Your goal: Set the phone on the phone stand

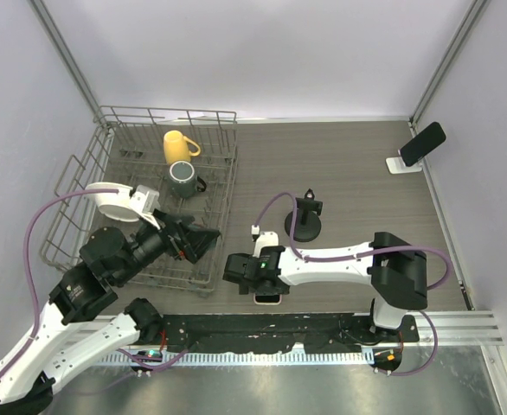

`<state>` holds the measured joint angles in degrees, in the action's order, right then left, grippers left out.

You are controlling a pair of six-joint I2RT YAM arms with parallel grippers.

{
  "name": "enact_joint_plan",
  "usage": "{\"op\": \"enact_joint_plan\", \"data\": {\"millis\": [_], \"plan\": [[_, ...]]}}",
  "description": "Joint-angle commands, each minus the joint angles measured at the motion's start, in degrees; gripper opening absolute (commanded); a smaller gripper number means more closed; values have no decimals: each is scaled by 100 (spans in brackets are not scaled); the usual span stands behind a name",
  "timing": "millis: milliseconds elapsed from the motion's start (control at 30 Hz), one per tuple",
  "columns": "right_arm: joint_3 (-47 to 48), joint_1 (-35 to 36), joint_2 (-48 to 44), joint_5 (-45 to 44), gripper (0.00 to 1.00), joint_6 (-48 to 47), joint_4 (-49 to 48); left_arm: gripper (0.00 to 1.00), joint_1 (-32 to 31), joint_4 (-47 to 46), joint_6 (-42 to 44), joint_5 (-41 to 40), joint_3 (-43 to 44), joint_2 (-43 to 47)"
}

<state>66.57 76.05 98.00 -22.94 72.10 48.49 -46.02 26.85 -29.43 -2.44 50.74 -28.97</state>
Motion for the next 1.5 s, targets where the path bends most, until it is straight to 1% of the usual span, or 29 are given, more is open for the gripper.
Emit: {"op": "enact_joint_plan", "data": {"millis": [0,167,500,633,733,1000,1167,1467], "plan": [[14,33,-18,-317,82,200,249,100,14,-22,95,138,-38,50],[-3,33,141,-352,83,77,249,100,14,4,218,173,-3,6],[-161,-38,264,-273,84,120,214,100,14,-40,324,200,15,-126],[-319,-134,185,-141,84,50,-111,100,14,-57,324,191,6,-135],[-346,-205,185,-123,84,50,-164,100,23,-57,341,200,23,-153],[-407,-293,238,-18,84,112,-156,100,14,-49,341,200,15,-197],[-135,-336,352,-211,84,-55,213,100,23,-110,324,217,-12,-240],[-530,-521,343,70,85,-134,-304,100,14,-163,324,226,15,-381]]}}
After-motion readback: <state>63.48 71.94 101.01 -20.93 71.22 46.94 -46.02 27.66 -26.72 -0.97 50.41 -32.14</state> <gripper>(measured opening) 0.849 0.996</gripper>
